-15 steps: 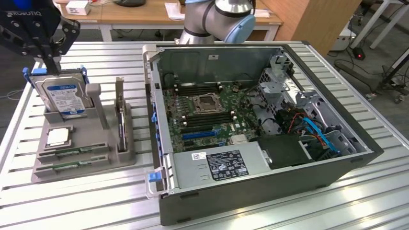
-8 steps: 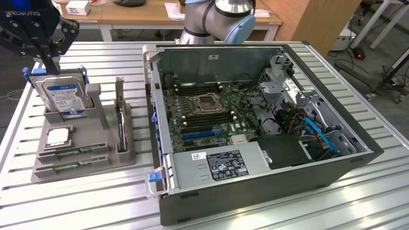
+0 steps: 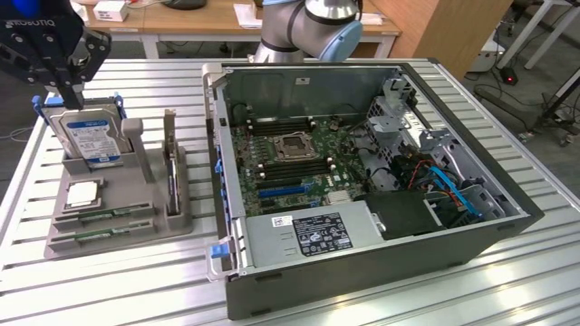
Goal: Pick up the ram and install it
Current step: 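Reach for the ram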
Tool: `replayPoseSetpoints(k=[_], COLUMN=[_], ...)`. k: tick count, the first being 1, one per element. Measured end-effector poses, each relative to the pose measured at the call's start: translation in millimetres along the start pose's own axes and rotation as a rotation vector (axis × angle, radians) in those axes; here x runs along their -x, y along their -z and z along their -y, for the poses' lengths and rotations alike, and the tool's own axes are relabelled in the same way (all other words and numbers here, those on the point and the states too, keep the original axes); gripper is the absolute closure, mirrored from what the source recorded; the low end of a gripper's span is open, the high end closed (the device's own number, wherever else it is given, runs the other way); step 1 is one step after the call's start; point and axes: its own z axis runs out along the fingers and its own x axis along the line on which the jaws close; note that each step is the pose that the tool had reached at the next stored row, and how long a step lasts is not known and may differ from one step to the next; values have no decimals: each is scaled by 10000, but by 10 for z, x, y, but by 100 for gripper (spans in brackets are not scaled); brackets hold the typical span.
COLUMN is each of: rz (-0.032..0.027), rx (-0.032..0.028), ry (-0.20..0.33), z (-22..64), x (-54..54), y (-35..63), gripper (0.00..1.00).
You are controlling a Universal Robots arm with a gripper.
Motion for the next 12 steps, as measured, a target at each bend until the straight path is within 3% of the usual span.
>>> replayPoseSetpoints(k=[12], rz=[1], rx=[0], ry=[0], z=[123], x=[-6], y=[5], gripper=[91])
